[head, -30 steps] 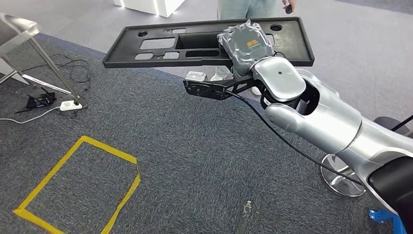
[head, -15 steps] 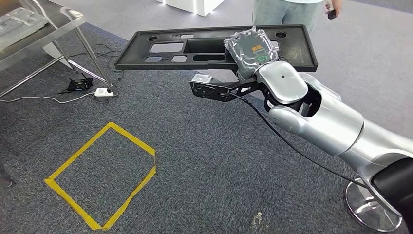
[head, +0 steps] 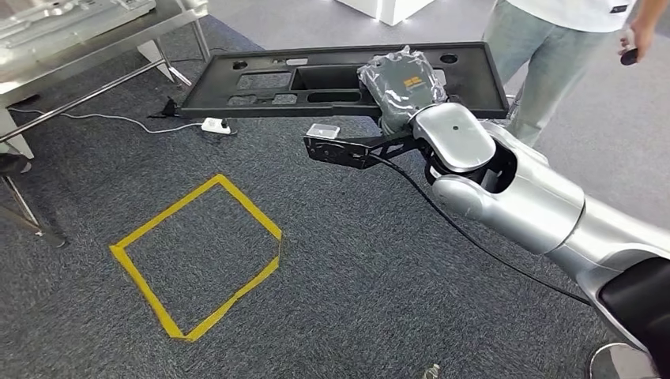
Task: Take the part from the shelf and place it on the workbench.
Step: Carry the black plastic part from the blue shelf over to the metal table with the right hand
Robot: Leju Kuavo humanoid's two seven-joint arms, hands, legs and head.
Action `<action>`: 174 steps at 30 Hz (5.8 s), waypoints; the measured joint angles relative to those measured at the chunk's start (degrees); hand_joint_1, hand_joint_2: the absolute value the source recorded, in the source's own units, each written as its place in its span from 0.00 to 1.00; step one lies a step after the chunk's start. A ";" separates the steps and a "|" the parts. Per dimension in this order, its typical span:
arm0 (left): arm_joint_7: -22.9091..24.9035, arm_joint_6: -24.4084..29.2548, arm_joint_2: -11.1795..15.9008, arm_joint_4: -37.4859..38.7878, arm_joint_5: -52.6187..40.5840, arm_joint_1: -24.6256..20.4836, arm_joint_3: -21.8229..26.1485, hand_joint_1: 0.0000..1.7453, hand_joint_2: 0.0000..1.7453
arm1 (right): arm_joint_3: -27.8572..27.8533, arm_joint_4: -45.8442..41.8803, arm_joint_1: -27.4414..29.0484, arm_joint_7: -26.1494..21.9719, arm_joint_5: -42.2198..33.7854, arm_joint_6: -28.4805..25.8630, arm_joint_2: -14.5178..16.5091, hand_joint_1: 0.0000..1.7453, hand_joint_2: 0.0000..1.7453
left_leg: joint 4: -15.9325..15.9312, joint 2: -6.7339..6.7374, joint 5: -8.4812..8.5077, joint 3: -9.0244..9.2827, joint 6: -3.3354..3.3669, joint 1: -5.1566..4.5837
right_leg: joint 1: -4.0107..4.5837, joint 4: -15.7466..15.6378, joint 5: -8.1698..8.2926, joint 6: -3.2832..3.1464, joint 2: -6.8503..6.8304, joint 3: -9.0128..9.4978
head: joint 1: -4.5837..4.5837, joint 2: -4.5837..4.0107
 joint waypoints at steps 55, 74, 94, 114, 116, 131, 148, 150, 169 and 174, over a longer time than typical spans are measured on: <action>0.70 -0.15 -0.10 -0.03 -0.54 0.02 -0.07 0.00 1.00 | 0.07 -0.31 -1.08 -0.40 -0.06 -0.68 -0.85 1.00 1.00 | 3.45 -0.18 -0.93 -2.07 -3.41 1.55 | -0.89 -6.71 4.53 -0.41 1.15 2.13 | -0.21 0.00; 1.83 -0.34 0.15 -0.01 -0.93 -0.11 -0.09 0.00 1.00 | 0.09 -0.22 -1.34 0.21 0.31 -0.64 -1.03 1.00 1.00 | 3.18 -1.26 -3.36 0.02 -2.11 0.81 | -0.44 -6.33 6.59 -0.33 1.42 -0.46 | 0.49 0.00; 1.50 -0.51 0.19 -0.01 -1.13 -0.33 -0.13 0.00 1.00 | 0.09 0.44 -2.73 0.41 1.44 -0.29 -0.36 1.00 1.00 | 2.18 -0.43 -3.21 0.86 -0.80 1.45 | -1.03 3.25 0.44 1.62 1.32 -3.65 | 0.68 0.00; 0.79 -0.71 0.17 -0.01 -1.07 -0.31 -0.14 0.00 1.00 | 0.15 1.72 -2.84 0.41 2.06 -0.13 0.58 1.00 1.00 | 12.35 -0.38 -5.62 -5.07 -4.10 2.17 | -0.65 -8.38 6.34 -1.04 1.22 1.82 | 0.54 0.00; 0.79 -0.76 0.17 -0.01 -0.92 -0.28 -0.14 0.00 1.00 | 0.15 1.86 -2.88 0.42 2.22 -0.28 0.65 1.00 1.00 | 5.29 -0.31 -2.52 -2.03 -4.30 2.34 | -0.75 -7.99 5.70 -0.36 1.30 2.09 | 0.51 0.00; -0.53 -1.34 0.62 -0.01 -0.65 -0.65 -0.15 0.00 1.00 | 0.15 3.65 -1.27 0.37 4.57 -1.53 1.54 1.00 1.00 | 2.41 -2.47 -4.16 1.75 -0.61 0.87 | -0.39 -2.34 6.57 0.05 2.82 -3.01 | 0.88 0.00; -1.18 -0.55 -0.22 -0.03 -1.01 -0.62 -0.15 0.00 1.00 | 0.13 4.17 -0.12 0.27 5.97 -1.52 1.48 1.00 1.00 | 2.74 -0.47 -2.16 -0.44 -4.35 2.31 | -0.98 -8.20 5.41 0.22 2.32 2.40 | 0.82 0.00; -1.18 -0.57 -0.24 -0.03 -1.05 -0.68 -0.16 0.00 1.00 | 0.13 4.25 -0.13 0.25 6.39 -1.37 1.48 1.00 1.00 | 2.39 -0.54 -2.54 -0.29 -3.44 2.04 | -0.91 -8.18 5.25 0.85 2.37 2.36 | 0.82 0.00; -2.22 -0.51 -0.20 -0.03 -2.19 -0.71 -0.21 0.00 1.00 | -3.25 4.53 -1.32 4.53 11.66 -3.60 0.20 1.00 1.00 | 4.99 -0.42 -6.48 0.82 -3.01 1.34 | -0.45 -8.22 7.65 -0.86 2.04 0.08 | 0.95 0.00; -2.29 -0.47 -0.20 -0.03 -2.71 -0.63 -0.34 0.00 1.00 | -4.84 3.55 0.11 4.83 12.28 -5.39 -0.48 1.00 1.00 | 17.51 -0.32 -9.64 -6.19 -3.78 1.67 | -0.42 -8.26 7.21 -1.43 3.22 0.71 | 0.91 0.00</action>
